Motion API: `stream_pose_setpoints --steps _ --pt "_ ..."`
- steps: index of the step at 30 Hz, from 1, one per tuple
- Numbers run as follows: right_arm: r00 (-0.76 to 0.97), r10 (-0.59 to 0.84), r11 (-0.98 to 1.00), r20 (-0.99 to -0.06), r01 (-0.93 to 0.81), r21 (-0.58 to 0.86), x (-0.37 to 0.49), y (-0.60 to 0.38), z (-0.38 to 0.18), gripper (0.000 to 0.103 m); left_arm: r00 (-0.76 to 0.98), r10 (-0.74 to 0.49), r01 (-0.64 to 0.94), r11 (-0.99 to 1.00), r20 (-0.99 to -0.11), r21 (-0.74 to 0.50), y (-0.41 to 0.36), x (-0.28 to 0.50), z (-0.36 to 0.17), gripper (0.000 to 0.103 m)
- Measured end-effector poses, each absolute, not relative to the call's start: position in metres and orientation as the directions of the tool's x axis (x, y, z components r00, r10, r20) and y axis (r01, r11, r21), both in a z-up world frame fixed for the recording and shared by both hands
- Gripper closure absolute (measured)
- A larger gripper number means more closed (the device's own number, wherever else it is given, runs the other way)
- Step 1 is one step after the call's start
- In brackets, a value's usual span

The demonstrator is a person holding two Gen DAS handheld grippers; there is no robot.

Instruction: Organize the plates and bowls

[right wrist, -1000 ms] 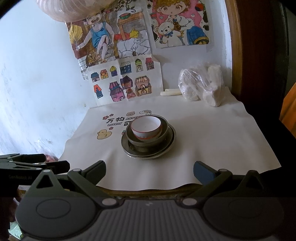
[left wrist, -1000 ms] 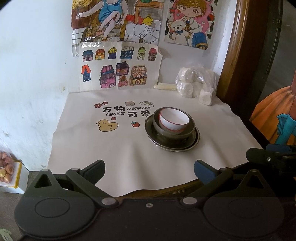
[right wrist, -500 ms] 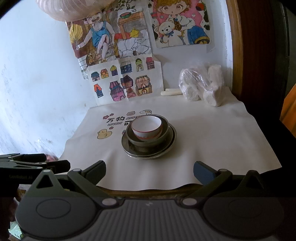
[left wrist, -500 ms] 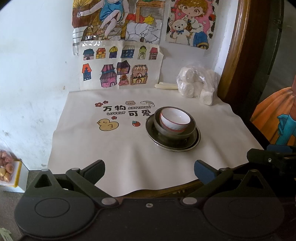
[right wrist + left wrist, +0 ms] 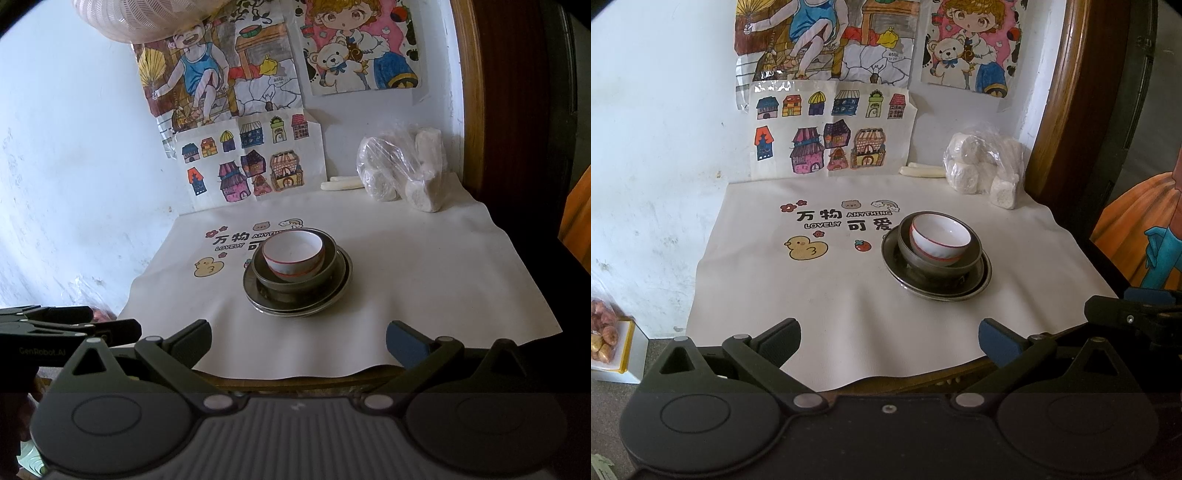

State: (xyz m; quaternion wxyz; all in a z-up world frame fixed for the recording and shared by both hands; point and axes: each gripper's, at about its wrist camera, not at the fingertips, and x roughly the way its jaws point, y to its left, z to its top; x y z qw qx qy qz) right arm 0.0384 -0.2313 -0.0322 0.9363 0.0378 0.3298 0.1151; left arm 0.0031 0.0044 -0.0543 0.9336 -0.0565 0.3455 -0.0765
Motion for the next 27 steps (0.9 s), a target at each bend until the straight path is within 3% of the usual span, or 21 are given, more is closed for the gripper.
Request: stream_pose_setpoints --steps 27 --pt "0.749 0.251 0.968 -0.613 -0.204 0.146 0.0472 -0.2285 -0.0336 0.000 0.734 -0.192 0.105 0.980 -0.651 -0.171 0.0038 0.0074 -0.0564 0.002"
